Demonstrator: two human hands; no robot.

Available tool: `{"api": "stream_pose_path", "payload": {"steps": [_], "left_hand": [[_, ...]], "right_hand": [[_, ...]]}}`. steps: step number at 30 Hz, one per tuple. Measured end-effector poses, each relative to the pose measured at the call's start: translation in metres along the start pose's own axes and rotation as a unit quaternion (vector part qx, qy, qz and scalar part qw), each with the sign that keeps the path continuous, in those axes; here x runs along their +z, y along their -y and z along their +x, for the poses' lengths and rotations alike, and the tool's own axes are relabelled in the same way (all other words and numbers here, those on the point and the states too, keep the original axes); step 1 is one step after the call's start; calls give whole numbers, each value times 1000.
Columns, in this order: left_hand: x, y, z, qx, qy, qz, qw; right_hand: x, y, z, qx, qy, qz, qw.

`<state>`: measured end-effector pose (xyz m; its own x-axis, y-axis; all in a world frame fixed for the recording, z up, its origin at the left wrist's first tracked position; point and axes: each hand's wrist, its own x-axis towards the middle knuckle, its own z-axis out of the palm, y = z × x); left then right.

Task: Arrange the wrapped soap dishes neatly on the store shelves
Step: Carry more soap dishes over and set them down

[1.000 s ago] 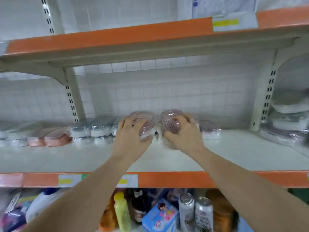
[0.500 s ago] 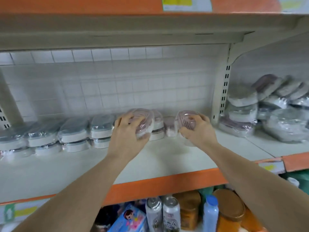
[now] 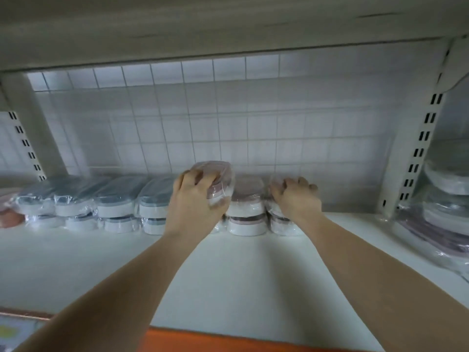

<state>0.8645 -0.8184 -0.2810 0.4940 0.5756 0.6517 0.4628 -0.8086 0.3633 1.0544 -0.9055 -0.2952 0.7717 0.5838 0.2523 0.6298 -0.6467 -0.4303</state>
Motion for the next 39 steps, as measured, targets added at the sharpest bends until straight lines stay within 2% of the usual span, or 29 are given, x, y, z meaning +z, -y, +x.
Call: {"api": "stream_pose_path", "payload": {"steps": [4, 6, 9, 12, 15, 19, 22, 31, 35, 37, 39], "left_hand": [[9, -5, 1, -20, 6, 6, 1000], [14, -6, 0, -19, 7, 8, 1000], [19, -9, -1, -8, 6, 2, 1000], [18, -8, 10, 17, -12, 21, 1000], [16, 10, 31, -4, -54, 31, 998], [20, 27, 34, -48, 73, 101, 991], [22, 36, 32, -19, 85, 122, 989], [29, 56, 47, 36, 84, 83, 992], [21, 53, 48, 18, 151, 132, 979], [17, 42, 46, 60, 132, 186, 972], [17, 20, 39, 141, 91, 174, 970]], "right_hand": [[4, -5, 4, -25, 36, -48, 998], [4, -8, 2, -42, 2, -92, 995], [-3, -12, -10, -61, -82, -92, 990], [-12, -15, -20, -52, -88, -31, 994], [-9, -14, -24, -57, -104, -37, 992], [1, -5, -27, -55, -117, -35, 991], [3, 4, -25, -70, -150, -10, 986], [-2, 31, -38, -40, -93, -19, 995], [-14, 34, -51, -37, -80, -6, 996], [-24, 35, -59, -21, -70, -15, 997], [-35, 31, -68, -3, -66, -28, 997]]}}
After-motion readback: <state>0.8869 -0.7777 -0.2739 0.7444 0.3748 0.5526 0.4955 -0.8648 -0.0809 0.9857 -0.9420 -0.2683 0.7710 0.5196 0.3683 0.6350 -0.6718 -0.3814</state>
